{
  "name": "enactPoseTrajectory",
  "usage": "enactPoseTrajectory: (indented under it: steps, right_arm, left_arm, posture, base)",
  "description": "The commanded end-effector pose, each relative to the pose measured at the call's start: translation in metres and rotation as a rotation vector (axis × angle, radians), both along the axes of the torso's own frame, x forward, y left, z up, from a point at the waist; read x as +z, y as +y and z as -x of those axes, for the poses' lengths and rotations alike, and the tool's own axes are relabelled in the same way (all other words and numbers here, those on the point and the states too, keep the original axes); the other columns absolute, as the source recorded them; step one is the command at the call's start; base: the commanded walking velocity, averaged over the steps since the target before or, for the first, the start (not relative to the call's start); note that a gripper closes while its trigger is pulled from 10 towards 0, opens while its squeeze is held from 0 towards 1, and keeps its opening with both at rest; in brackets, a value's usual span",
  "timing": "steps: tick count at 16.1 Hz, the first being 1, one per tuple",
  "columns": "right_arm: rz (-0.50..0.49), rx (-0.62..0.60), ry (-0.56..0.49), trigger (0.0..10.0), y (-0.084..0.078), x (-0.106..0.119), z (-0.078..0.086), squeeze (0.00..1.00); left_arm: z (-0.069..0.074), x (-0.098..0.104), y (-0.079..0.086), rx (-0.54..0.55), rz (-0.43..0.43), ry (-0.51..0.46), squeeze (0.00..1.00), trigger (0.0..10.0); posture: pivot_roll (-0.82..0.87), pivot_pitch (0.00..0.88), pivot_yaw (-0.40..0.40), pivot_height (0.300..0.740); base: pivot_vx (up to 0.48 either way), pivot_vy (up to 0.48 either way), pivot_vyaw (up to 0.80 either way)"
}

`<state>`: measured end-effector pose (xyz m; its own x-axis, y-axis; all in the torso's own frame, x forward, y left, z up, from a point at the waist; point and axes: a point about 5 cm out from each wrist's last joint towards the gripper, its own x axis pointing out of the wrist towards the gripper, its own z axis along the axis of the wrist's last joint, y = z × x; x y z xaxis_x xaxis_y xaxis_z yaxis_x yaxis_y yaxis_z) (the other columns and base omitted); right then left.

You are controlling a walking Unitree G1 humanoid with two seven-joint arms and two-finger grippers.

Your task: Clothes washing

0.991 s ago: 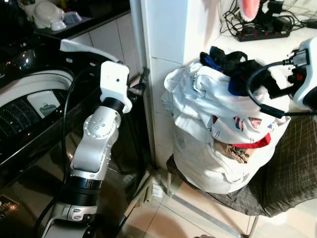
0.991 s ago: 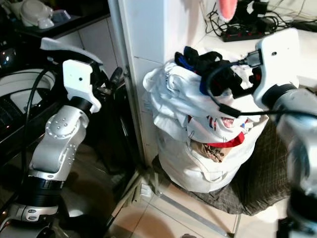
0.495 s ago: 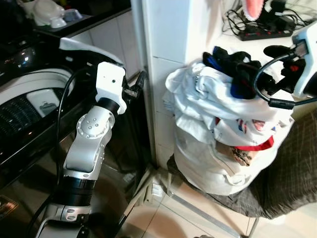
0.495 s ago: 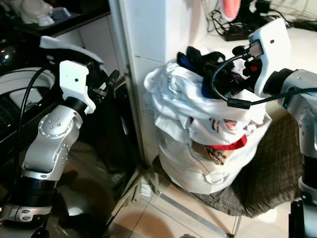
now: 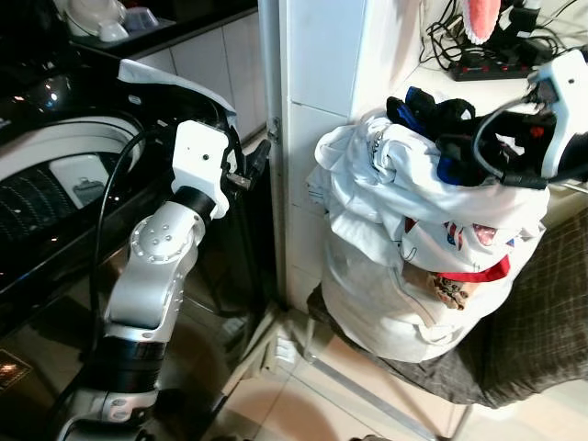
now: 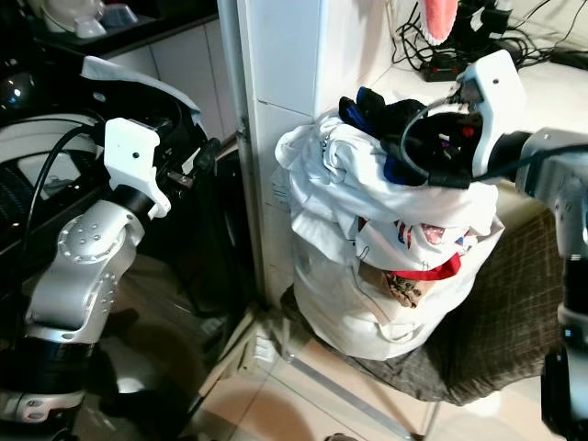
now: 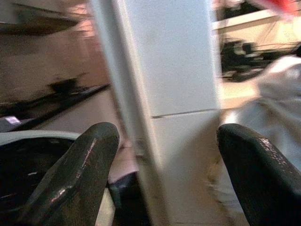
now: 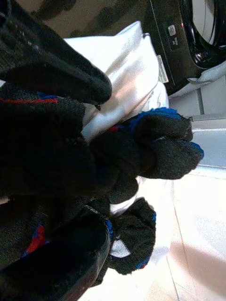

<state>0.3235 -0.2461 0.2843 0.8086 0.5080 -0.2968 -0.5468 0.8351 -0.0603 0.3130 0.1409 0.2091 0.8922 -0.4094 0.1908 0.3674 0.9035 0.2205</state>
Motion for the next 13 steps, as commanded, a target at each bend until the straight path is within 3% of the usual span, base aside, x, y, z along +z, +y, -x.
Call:
enactPoseTrajectory:
  steps: [1, 2, 3, 4, 5, 13]
  right_arm:
    - [-0.008, 0.009, 0.014, 1.1, -0.001, 0.004, -0.001, 0.00]
    - [-0.010, 0.009, 0.020, 0.0, -0.002, 0.003, -0.002, 0.00]
    - [-0.011, 0.008, 0.025, 0.0, -0.002, 0.003, -0.002, 0.00]
    - [-0.013, 0.012, 0.033, 0.0, -0.002, 0.004, -0.004, 0.00]
    - [-0.016, 0.016, 0.034, 0.0, -0.002, 0.005, -0.005, 0.00]
    - [-0.058, 0.022, 0.024, 0.0, -0.008, 0.009, -0.010, 0.00]
  left_arm:
    - [0.005, 0.003, 0.001, -0.070, 0.003, 0.011, 0.00, 10.0]
    - [0.010, 0.001, 0.000, -0.142, -0.005, 0.035, 0.00, 10.0]
    - [0.013, 0.000, -0.001, -0.192, -0.011, 0.052, 0.00, 10.0]
    - [0.024, -0.002, -0.003, -0.317, -0.044, 0.093, 0.00, 10.0]
    - [0.028, -0.002, -0.003, -0.351, -0.052, 0.112, 0.00, 10.0]
    - [0.031, 0.000, -0.006, -0.377, -0.062, 0.120, 0.00, 10.0]
  posture:
    - [-0.07, 0.000, -0.012, 0.740]
    - [-0.06, 0.000, -0.015, 0.740]
    - [-0.06, 0.000, -0.021, 0.740]
    - [-0.05, 0.000, -0.029, 0.740]
    - [-0.05, 0.000, -0.029, 0.740]
    - [-0.04, 0.000, -0.033, 0.740]
  base:
    - [0.000, 0.000, 0.00]
    - [0.000, 0.000, 0.00]
    - [0.000, 0.000, 0.00]
    - [0.000, 0.000, 0.00]
    - [0.000, 0.000, 0.00]
    - [0.000, 0.000, 0.00]
